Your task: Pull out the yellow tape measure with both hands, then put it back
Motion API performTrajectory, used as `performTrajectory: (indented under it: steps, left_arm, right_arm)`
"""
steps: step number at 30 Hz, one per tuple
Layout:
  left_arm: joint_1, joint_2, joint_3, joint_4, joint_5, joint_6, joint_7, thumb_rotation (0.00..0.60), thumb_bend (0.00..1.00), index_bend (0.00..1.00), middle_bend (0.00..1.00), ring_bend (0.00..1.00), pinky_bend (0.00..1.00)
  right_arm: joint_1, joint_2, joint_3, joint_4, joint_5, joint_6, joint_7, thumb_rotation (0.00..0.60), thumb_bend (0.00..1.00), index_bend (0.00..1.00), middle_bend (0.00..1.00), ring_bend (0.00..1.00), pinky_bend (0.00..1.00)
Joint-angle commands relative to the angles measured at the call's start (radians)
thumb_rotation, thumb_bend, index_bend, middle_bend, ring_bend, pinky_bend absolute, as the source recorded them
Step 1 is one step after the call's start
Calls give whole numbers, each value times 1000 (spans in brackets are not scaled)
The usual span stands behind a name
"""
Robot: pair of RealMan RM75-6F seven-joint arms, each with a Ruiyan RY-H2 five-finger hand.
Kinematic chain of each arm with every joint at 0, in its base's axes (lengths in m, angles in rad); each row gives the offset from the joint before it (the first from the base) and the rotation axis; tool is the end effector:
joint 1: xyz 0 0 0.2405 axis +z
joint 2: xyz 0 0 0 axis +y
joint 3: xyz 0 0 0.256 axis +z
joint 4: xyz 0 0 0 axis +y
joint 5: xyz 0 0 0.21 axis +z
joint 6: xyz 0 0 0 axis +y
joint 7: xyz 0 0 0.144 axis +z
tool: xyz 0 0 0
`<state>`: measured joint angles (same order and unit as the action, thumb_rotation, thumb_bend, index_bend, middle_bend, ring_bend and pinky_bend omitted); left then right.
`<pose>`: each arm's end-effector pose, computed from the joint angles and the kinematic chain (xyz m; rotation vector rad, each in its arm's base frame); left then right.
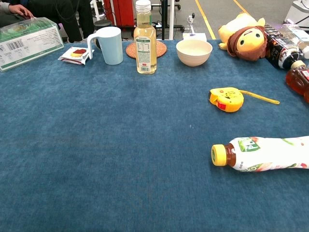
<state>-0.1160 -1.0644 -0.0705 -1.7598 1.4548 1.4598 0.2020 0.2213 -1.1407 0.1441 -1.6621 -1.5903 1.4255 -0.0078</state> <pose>-0.2847 0.1919 0.1644 -1.4186 -0.8263 -0.8276 -0.2518 -0.2350 0.1493 1.5089 -0.7946 1.1305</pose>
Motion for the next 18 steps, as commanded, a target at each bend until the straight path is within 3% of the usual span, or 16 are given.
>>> performTrajectory:
  steps: [1, 11, 18]
  left_arm:
    - [-6, 9, -6, -11, -5, -5, 9, 600, 205, 454, 371, 302, 334]
    - [-37, 14, -22, -36, -28, -36, 45, 600, 204, 462, 377, 306, 334]
    - [-64, 15, -39, -49, -49, -57, 82, 600, 205, 463, 378, 306, 334]
  right_arm:
    - [89, -5, 46, 8, 14, -95, 59, 386, 35, 245, 369, 409, 415]
    - [273, -50, 94, 120, 36, -289, 77, 386, 29, 289, 455, 498, 478]
    - [393, -97, 99, 224, 60, -427, 68, 384, 28, 302, 456, 490, 478]
